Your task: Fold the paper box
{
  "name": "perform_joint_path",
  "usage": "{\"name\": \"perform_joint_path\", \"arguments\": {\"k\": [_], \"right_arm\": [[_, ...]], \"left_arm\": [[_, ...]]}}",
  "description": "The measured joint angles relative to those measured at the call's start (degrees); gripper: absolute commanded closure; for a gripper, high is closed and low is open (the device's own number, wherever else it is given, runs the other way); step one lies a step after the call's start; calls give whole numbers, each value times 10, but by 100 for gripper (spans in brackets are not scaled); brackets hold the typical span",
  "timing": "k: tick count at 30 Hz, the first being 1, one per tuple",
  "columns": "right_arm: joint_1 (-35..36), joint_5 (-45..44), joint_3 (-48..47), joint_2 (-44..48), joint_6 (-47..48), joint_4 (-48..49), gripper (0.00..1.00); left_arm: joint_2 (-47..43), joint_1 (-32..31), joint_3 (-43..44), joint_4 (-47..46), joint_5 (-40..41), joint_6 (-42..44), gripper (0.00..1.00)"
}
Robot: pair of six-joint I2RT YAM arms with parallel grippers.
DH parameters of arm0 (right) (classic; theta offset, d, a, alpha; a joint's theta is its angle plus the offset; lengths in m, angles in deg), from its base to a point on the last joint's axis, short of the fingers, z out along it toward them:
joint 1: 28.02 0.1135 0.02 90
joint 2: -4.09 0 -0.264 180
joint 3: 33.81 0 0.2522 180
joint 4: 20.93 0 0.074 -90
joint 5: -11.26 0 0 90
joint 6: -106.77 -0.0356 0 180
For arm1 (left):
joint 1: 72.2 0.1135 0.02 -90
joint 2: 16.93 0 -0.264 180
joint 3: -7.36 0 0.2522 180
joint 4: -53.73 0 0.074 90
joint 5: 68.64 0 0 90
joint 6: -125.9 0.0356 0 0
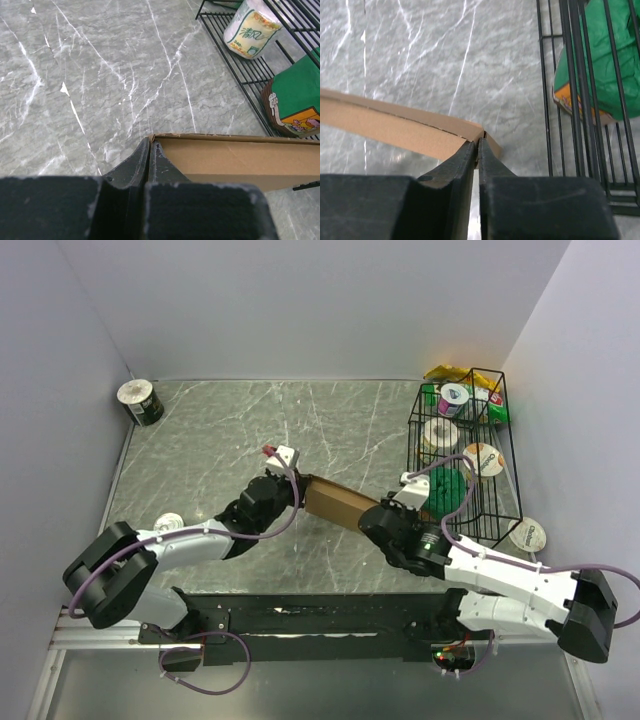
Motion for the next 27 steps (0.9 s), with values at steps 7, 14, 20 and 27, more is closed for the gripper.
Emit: {"name": "perform_joint_path", "arguments": {"k": [7,14,20,27], "right_arm": [[1,28,-3,38,-17,-60,56],[1,51,-5,84,4,-118,28],[5,104,-5,146,93,-111,24],[5,168,-25,176,236,-96,18]], "left_arm": [[15,-6,29,28,-2,17,99],[29,-7,53,48,-2,40,99],[34,-7,59,49,-2,55,99],[32,-7,52,40,-19,83,99]]}}
